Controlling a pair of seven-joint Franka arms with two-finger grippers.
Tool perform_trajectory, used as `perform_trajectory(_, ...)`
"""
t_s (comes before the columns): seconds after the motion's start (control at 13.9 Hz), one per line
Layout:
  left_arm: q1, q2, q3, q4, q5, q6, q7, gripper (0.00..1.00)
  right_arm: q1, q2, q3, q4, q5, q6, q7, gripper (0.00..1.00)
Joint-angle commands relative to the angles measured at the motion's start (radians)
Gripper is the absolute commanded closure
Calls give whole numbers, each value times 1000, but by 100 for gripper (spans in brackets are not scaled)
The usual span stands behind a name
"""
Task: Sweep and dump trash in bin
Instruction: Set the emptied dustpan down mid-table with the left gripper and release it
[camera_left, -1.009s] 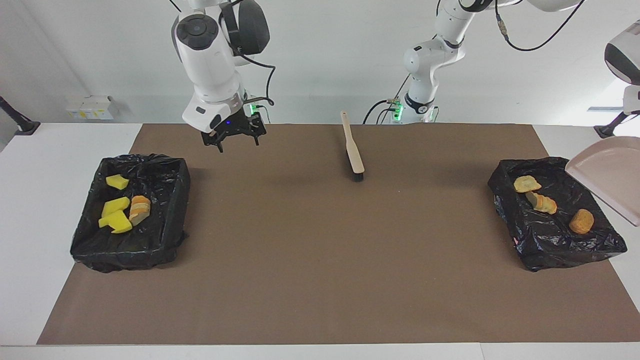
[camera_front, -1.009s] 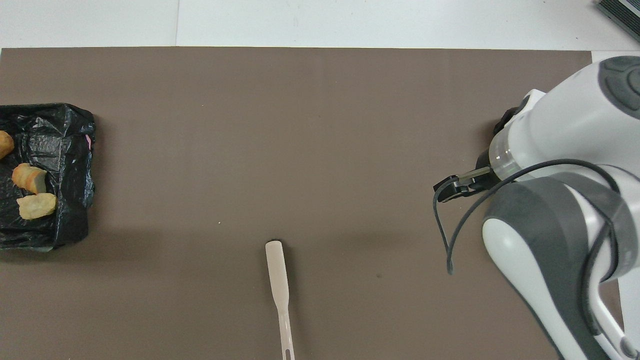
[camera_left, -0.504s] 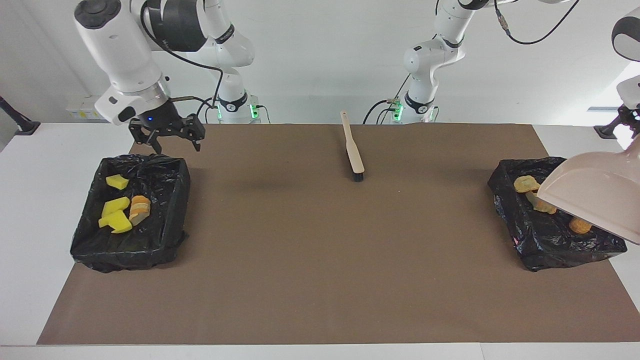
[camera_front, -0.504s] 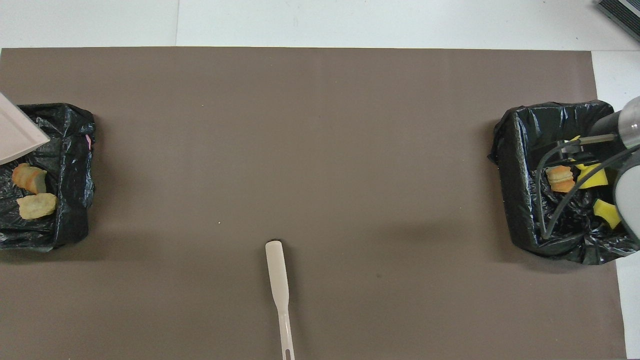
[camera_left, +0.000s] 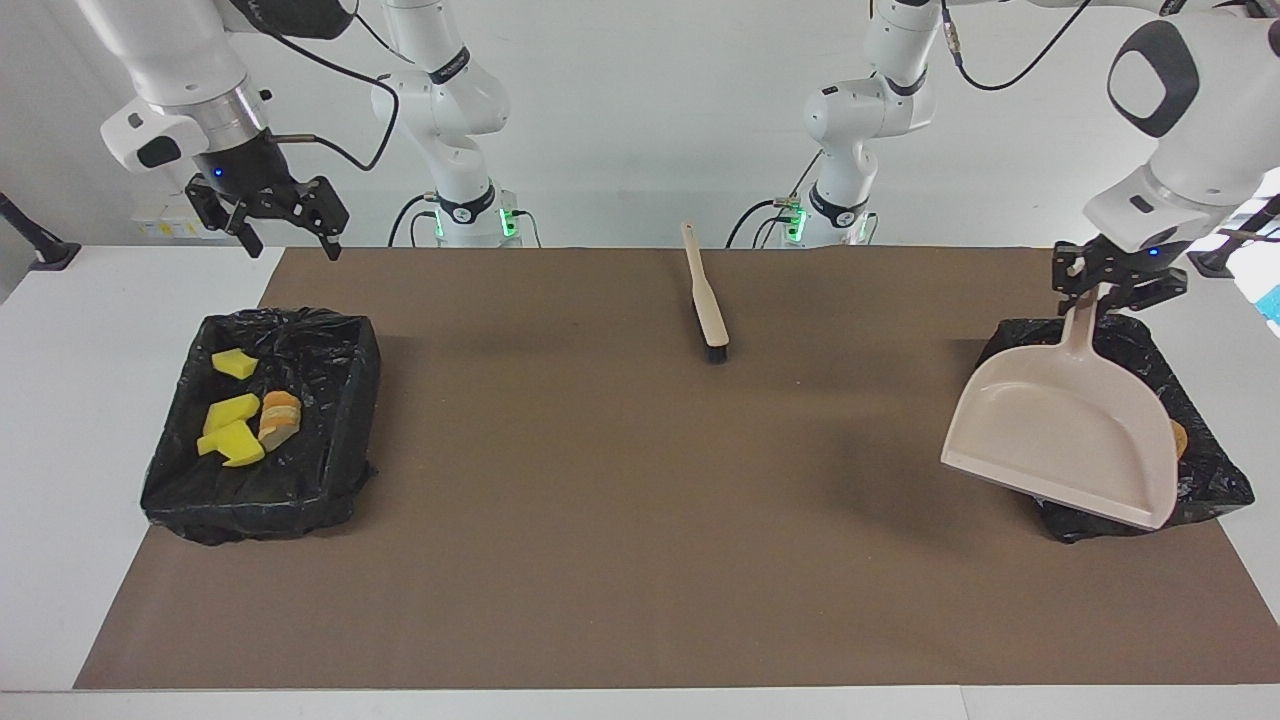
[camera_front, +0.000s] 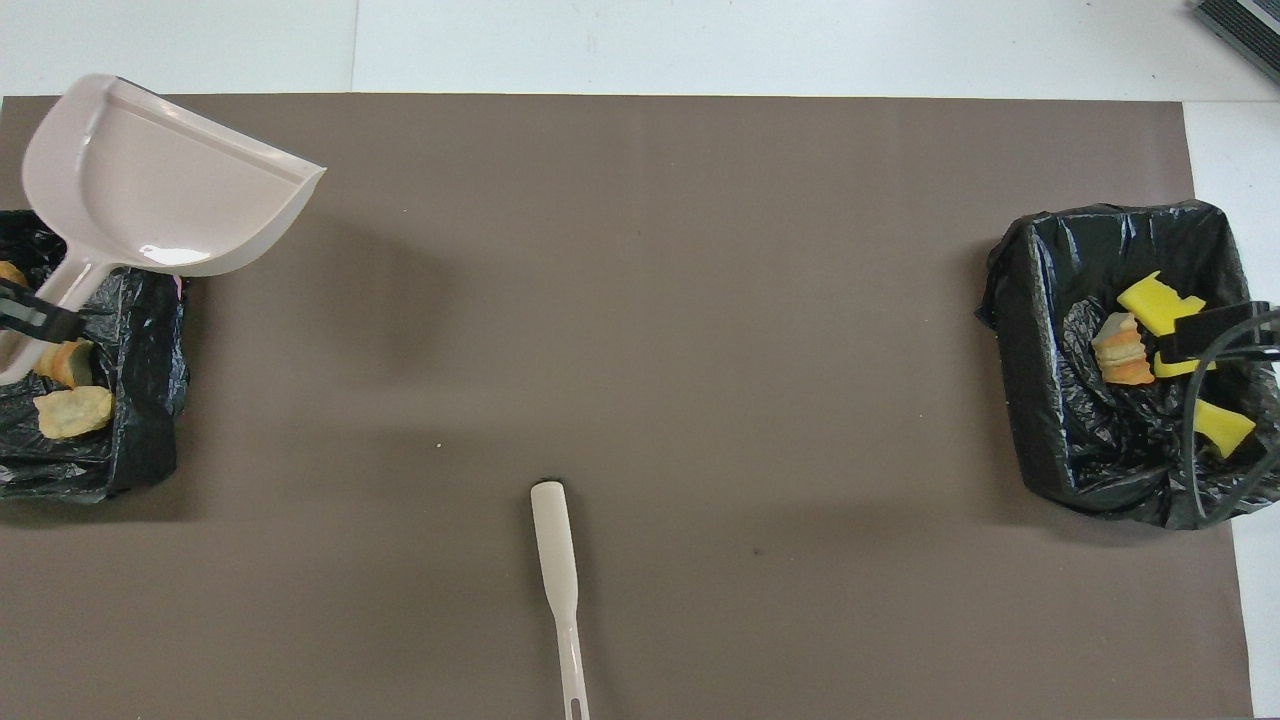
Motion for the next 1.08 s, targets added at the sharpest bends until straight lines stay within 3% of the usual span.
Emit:
perform_trajectory(0.0, -133, -47, 20, -102, -54, 76, -240, 100, -6, -20, 4, -40, 6, 4, 20, 0)
perform_trajectory(0.29, -319, -33, 20, -198, -94, 242, -512, 100, 1, -20, 13, -40, 6, 3, 20, 0)
perform_trajectory(0.65, -520, 73, 20, -319, -103, 532, -674, 100, 1, -20, 15, -40, 7, 3, 20, 0)
perform_trajectory(1.01, -584, 91, 20, -382, -132, 583, -683, 100, 1, -22, 16, -40, 6, -1, 20, 0)
